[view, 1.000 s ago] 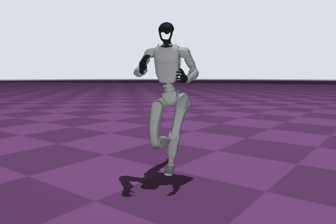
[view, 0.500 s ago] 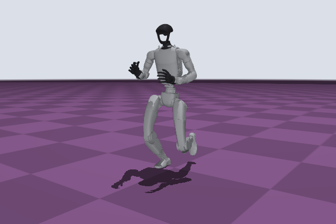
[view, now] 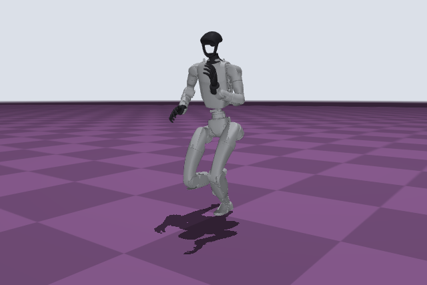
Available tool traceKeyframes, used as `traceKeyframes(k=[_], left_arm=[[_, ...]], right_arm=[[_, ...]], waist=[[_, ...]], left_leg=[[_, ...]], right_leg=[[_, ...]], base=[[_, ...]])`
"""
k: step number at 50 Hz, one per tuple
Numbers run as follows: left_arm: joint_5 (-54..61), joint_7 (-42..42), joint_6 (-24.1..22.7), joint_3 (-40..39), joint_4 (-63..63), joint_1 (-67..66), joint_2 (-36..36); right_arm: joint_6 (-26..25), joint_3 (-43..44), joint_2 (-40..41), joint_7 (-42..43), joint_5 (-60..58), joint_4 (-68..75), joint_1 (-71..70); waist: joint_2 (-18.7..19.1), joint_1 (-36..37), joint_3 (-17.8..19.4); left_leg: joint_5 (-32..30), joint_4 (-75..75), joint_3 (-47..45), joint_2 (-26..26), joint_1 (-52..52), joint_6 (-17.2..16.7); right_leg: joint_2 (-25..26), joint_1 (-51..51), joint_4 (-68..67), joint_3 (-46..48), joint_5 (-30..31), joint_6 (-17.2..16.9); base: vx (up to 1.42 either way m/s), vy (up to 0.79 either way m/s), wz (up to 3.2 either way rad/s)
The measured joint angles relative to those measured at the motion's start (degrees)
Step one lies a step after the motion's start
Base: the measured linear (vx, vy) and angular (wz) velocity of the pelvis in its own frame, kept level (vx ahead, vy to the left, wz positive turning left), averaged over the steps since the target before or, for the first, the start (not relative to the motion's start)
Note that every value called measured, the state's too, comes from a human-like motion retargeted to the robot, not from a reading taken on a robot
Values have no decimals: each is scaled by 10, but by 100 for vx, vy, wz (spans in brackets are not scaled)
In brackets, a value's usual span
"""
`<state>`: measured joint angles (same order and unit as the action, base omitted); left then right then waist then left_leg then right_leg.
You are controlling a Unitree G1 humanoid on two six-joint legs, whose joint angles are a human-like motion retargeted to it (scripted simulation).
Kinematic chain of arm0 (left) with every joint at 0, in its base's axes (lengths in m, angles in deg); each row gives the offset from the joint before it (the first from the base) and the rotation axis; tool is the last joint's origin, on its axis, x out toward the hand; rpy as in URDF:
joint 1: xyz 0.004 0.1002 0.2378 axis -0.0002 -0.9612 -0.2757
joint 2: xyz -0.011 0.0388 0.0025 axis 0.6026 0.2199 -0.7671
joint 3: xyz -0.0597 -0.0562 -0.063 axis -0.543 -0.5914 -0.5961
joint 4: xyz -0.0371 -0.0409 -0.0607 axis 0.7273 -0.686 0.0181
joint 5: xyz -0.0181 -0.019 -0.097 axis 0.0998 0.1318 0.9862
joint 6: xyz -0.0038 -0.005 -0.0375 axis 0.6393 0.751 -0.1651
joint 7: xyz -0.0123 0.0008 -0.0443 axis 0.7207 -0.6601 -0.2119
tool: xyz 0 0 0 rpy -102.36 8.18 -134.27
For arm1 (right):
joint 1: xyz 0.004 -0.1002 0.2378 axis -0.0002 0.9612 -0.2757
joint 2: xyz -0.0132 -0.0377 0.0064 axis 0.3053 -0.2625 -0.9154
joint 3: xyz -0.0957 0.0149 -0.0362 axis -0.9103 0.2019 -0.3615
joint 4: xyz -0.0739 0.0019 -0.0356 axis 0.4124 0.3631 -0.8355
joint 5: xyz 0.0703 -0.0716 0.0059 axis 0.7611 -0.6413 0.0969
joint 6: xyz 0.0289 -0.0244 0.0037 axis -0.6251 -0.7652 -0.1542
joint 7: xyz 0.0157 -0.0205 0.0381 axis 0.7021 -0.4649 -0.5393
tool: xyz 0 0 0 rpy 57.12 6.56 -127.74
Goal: Run
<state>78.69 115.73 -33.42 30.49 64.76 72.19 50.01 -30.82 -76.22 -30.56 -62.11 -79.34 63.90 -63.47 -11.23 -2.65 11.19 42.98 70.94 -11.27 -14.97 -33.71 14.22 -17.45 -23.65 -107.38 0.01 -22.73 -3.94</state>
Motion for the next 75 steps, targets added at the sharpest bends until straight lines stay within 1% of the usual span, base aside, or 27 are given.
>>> traceKeyframes(k=[2,4,7,9,12,15,21,23,25,29,33,35,37,39,43,45,48,50,52,55,58,60,62,65,67,72,75], left_arm=[[-4,29,4,-7,11,73,4],[4,34,-3,-11,26,113,9],[26,10,-30,-7,45,118,18],[41,-18,-51,7,53,94,23],[62,-62,-70,37,61,44,28],[79,-89,-69,64,47,-21,28],[93,-117,-6,74,-62,-189,13],[96,-122,6,61,-84,-240,6],[105,-131,3,37,-77,-290,9],[129,-153,-26,-9,-39,-375,27],[146,-182,-48,-34,-23,-419,16],[161,-189,-48,-38,-18,-424,1],[169,-181,-45,-39,-9,-417,-17],[168,-168,-43,-40,3,-397,-33],[122,-116,-29,-50,25,-293,-52],[74,-78,-19,-59,31,-210,-51],[0,2,4,-67,30,-42,-39],[-18,41,9,-70,44,45,-29],[-18,57,6,-69,63,101,-23],[-2,42,-14,-60,85,132,-16],[20,-3,-49,-30,96,103,-8],[35,-38,-69,-2,98,72,-2],[51,-69,-79,28,95,40,3],[75,-97,-80,63,83,-18,2],[91,-108,-69,76,61,-61,-4],[117,-129,-23,76,-23,-169,-32],[135,-141,-11,58,-49,-217,-46]], right_arm=[[3,-3,-21,-17,10,10,52],[6,1,-45,-36,37,-9,99],[9,11,-62,-61,88,-47,150],[10,20,-57,-68,114,-67,165],[12,37,-34,-63,142,-95,163],[20,42,-7,-43,149,-129,125],[10,60,24,25,103,-188,-83],[-2,73,22,63,73,-204,-176],[-7,85,14,96,48,-224,-253],[11,94,4,125,41,-269,-311],[34,86,2,112,51,-298,-294],[39,80,1,100,52,-300,-278],[38,73,3,87,52,-295,-262],[35,64,8,72,51,-283,-233],[19,49,23,26,48,-227,-151],[9,41,32,2,40,-182,-100],[11,32,29,-28,31,-123,-40],[16,28,12,-36,36,-119,2],[21,25,-8,-40,52,-135,39],[26,25,-31,-52,95,-166,77],[27,29,-28,-62,127,-183,96],[29,39,-17,-65,137,-189,102],[29,52,1,-62,144,-197,101],[33,65,29,-44,147,-219,82],[36,75,44,-31,141,-235,56],[17,113,61,9,93,-258,-57],[-6,135,50,44,47,-264,-161]], waist=[[29,-28,-4],[59,-53,-7],[100,-86,-10],[128,-97,-10],[172,-92,-9],[190,-71,-7],[175,5,25],[160,38,31],[135,67,28],[73,111,7],[22,134,-10],[0,130,-15],[-17,121,-15],[-27,110,-11],[-37,83,10],[-35,65,20],[-10,31,23],[15,3,17],[44,-25,11],[90,-64,10],[133,-93,11],[164,-99,12],[195,-94,14],[214,-85,20],[215,-72,28],[202,-19,57],[178,23,64]], left_leg=[[4,-41,26,16,80,-26],[-27,-93,42,42,166,-64],[-139,-151,48,96,274,-133],[-234,-150,45,141,318,-173],[-321,-89,32,215,342,-200],[-315,17,14,267,348,-179],[-199,269,16,323,273,-92],[-161,321,16,324,199,-61],[-131,325,5,308,112,-39],[-124,171,-49,236,-6,-40],[-190,-94,-86,136,-42,-96],[-236,-228,-91,78,-41,-122],[-256,-284,-85,36,-43,-125],[-244,-243,-79,16,-59,-107],[-149,-74,-60,-11,-79,-38],[-91,-6,-44,-20,-72,-11],[-22,12,-7,-17,-23,-2],[0,-17,19,-5,41,-14],[-14,-70,39,15,122,-45],[-99,-151,54,61,244,-108],[-245,-181,53,122,327,-176],[-326,-164,48,169,355,-209],[-360,-115,40,216,364,-218],[-350,-11,26,267,373,-193],[-317,66,24,290,374,-164],[-229,254,44,318,323,-101],[-192,332,58,307,223,-71]], right_leg=[[22,-78,15,2,-22,16],[49,-137,80,23,-36,27],[102,-178,247,66,-35,28],[151,-179,386,86,-8,13],[230,-161,580,103,48,-13],[264,-148,593,107,42,0],[282,-105,375,80,-174,106],[274,-71,351,61,-226,117],[256,-27,365,41,-240,108],[208,83,448,4,-159,35],[149,167,494,-3,4,-58],[116,190,479,-1,70,-90],[88,203,430,4,101,-100],[67,214,357,10,107,-97],[29,200,168,17,85,-75],[17,165,79,14,53,-54],[26,55,-17,-5,14,-21],[37,-25,-39,-12,-9,0],[55,-93,-3,-3,-24,15],[91,-158,138,31,-38,30],[155,-168,347,62,-15,18],[209,-161,494,72,19,-4],[257,-148,598,78,52,-16],[293,-142,599,81,59,-5],[305,-134,537,78,22,21],[318,-98,361,61,-155,105],[302,-59,328,38,-231,124]], base=[[0,2,-30],[4,-3,-33],[7,-8,-25],[4,-9,-29],[-2,-8,-46],[-2,-6,-48],[-2,-7,-47],[-4,-6,-25],[-1,0,11],[3,6,43],[3,7,41],[-1,6,51],[-3,5,36],[-1,2,11],[0,0,0],[0,0,0],[-2,3,-19],[-1,4,-44],[3,1,-53],[7,-4,-51],[6,-8,-43],[0,-6,-52],[-2,-6,-51],[0,-6,-36],[1,-7,-29],[-1,-7,-34],[-3,-5,-10]])
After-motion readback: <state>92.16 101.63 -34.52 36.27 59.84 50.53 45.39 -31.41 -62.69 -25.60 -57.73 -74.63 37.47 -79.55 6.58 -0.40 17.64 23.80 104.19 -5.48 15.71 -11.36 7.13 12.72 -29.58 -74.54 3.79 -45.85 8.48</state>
